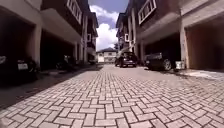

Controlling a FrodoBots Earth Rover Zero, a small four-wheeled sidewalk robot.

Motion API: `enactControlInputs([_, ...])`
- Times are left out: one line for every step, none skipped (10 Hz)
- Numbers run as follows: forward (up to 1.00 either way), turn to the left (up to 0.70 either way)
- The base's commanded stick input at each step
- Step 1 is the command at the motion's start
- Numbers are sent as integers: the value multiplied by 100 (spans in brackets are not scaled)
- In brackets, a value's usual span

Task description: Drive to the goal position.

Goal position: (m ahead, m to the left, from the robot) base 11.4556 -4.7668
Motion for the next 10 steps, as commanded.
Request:
enactControlInputs([85,0])
enactControlInputs([85,0])
enactControlInputs([85,0])
enactControlInputs([85,12])
enactControlInputs([85,0])
enactControlInputs([85,0])
enactControlInputs([85,0])
enactControlInputs([85,0])
enactControlInputs([85,0])
enactControlInputs([85,0])
